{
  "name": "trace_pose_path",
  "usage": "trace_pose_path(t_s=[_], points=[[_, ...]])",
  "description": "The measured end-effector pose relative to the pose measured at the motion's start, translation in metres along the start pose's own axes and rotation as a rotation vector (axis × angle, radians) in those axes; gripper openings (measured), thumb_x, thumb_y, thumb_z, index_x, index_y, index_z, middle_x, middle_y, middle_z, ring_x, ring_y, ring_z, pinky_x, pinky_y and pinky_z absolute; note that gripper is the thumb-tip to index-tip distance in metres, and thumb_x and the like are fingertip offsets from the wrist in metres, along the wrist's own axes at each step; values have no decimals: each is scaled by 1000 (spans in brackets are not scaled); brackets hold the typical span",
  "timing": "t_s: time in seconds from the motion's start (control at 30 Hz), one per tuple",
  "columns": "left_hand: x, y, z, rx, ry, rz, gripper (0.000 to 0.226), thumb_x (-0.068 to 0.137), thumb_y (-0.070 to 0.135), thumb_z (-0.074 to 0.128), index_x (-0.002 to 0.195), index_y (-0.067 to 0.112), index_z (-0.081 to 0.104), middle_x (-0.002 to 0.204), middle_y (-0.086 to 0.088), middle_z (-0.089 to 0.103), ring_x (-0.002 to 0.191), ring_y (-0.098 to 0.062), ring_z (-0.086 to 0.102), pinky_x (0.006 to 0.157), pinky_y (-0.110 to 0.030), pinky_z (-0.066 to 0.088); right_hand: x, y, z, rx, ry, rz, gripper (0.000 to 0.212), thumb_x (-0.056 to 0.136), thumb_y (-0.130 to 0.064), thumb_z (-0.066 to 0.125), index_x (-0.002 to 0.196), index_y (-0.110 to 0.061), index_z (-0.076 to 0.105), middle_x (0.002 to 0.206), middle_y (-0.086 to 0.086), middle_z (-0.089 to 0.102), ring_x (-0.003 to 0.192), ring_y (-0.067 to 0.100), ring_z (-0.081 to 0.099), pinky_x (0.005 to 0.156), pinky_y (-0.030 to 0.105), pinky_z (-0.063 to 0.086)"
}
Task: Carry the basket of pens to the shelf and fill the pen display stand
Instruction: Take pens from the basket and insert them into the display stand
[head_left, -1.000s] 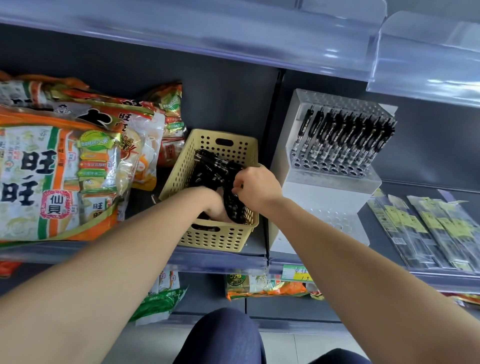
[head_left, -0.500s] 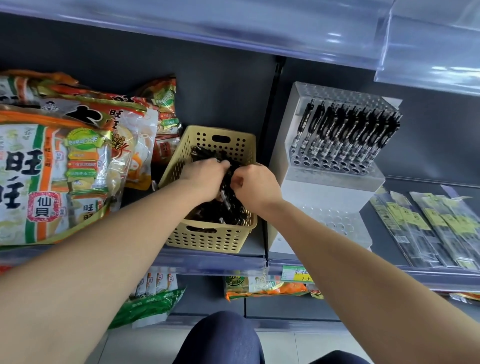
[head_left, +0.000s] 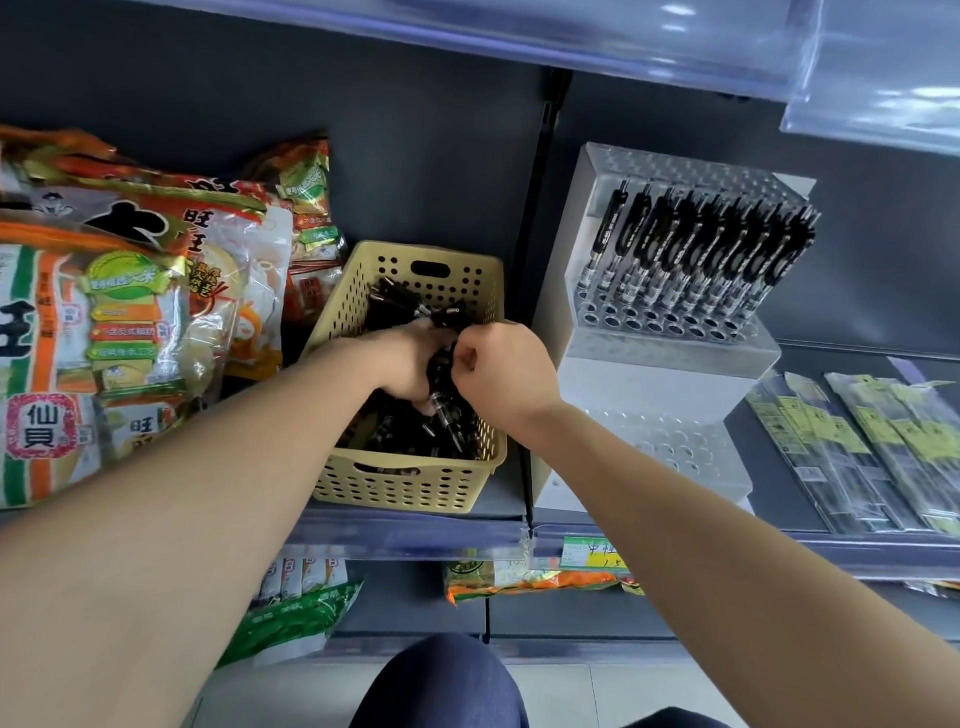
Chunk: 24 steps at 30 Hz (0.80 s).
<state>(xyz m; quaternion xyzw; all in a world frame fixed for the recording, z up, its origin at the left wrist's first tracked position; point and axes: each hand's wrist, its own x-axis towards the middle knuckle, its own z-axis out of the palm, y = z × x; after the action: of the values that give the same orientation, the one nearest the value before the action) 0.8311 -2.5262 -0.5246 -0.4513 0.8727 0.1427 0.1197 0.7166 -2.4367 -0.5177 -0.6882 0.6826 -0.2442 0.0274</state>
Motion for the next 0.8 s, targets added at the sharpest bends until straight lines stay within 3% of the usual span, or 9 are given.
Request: trace_pose_path(t_s=[0.1, 0.2, 0.37, 0.5, 0.67, 0.8], points=[[-4, -1, -9, -43, -84, -26, 110, 68, 11, 83, 152, 23, 13, 151, -6, 21, 133, -32, 36, 102, -41, 44, 1, 0, 0, 8, 7, 9, 15, 84, -11, 53, 82, -12, 68, 83, 5, 66, 84, 21, 54, 65, 25, 34], [-9, -3, -19, 20, -168, -39, 113, 71, 7, 79, 154, 23, 3, 158, -7, 9, 142, -30, 22, 110, -42, 36, 1, 0, 2, 13, 6, 14, 15, 83, -11, 53, 81, -12, 68, 82, 4, 67, 83, 21, 54, 65, 25, 35], [-21, 13, -18, 431, -232, 6, 121, 60, 44, 86, 153, 24, 10, 160, 1, 11, 148, -20, 4, 119, -48, 1, 1, 0, 2, 8, -1, 25, 15, 83, -12, 54, 82, -12, 69, 84, 6, 67, 83, 23, 56, 65, 26, 37], [-28, 19, -11, 558, -132, 100, 106, 69, 30, 82, 151, 19, 17, 157, 1, 15, 144, -20, 18, 115, -42, 24, 1, 0, 1, 7, -1, 18, 17, 82, -11, 53, 83, -11, 70, 84, 7, 69, 82, 25, 58, 66, 28, 44], [-35, 17, -1, 656, -115, 158, 76, 81, 22, 68, 147, 26, 31, 151, 4, 27, 138, -19, 27, 116, -45, 23, 3, 0, 4, 13, 0, 39, 17, 81, -12, 53, 80, -13, 70, 82, 5, 68, 79, 22, 59, 64, 28, 46], [-37, 11, -3, 632, -56, 215, 52, 79, 27, 67, 128, 30, 50, 140, 6, 36, 130, -18, 33, 110, -39, 29, 4, 0, 4, 11, -5, 47, 17, 81, -12, 53, 79, -14, 69, 81, 5, 68, 79, 23, 59, 65, 29, 48]])
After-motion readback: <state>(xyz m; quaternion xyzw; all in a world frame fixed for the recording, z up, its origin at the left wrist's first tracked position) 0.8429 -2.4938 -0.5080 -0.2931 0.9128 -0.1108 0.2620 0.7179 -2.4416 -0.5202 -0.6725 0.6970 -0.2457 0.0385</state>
